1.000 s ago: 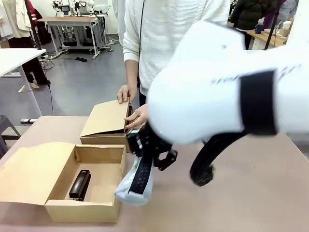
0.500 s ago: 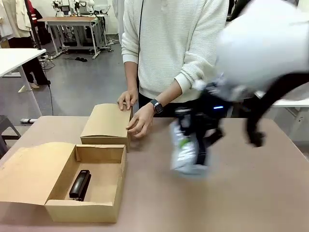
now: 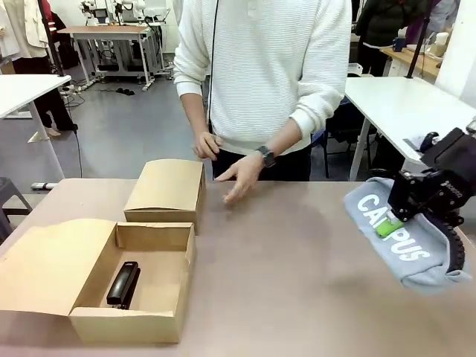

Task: Place items inside the box.
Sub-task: Pick up a Pencil pouch or Stapler and place it inside the Mailer Box closest to the robot.

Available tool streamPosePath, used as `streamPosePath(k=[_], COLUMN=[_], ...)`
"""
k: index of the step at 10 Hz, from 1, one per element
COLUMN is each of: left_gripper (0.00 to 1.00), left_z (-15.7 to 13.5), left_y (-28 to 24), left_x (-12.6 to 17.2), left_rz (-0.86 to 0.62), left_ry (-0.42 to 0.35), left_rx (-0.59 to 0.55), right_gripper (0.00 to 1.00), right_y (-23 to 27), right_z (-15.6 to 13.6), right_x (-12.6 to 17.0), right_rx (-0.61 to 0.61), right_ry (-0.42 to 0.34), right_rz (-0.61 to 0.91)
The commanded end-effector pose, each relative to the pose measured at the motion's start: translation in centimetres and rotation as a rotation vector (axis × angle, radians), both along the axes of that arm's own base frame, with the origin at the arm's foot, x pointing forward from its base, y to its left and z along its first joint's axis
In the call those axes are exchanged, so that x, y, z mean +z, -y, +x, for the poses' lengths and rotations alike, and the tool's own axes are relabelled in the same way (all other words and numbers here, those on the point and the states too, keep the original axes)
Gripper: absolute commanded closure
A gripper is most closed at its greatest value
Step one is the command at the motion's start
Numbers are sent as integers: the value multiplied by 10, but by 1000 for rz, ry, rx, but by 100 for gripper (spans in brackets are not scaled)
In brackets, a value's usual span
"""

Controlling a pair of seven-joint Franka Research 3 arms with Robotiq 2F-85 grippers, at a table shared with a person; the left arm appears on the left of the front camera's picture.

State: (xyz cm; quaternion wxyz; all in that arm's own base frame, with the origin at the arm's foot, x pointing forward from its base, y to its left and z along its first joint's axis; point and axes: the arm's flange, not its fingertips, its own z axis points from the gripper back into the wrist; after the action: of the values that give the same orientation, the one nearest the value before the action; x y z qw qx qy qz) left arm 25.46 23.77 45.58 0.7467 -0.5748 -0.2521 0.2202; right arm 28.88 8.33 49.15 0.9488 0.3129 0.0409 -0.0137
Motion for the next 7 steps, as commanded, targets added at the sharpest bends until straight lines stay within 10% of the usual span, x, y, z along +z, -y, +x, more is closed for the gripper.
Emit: streamPosePath(k=[1, 4, 7], left_gripper=[0, 0, 0], left_z=[-1, -1, -1], left_y=[-1, -1, -1], left_x=[1, 1, 1], left_rz=[-4, -4, -4], left_ry=[24, 24, 24], left_rx=[-4, -4, -4], right_gripper=[90, 90, 90], right_y=[-12, -47, -198], right_z=[-14, -5, 23], right_x=[-20, -12, -2], right_rx=[15, -40, -114], right_ry=[17, -23, -38], right_rz=[-7, 2, -85])
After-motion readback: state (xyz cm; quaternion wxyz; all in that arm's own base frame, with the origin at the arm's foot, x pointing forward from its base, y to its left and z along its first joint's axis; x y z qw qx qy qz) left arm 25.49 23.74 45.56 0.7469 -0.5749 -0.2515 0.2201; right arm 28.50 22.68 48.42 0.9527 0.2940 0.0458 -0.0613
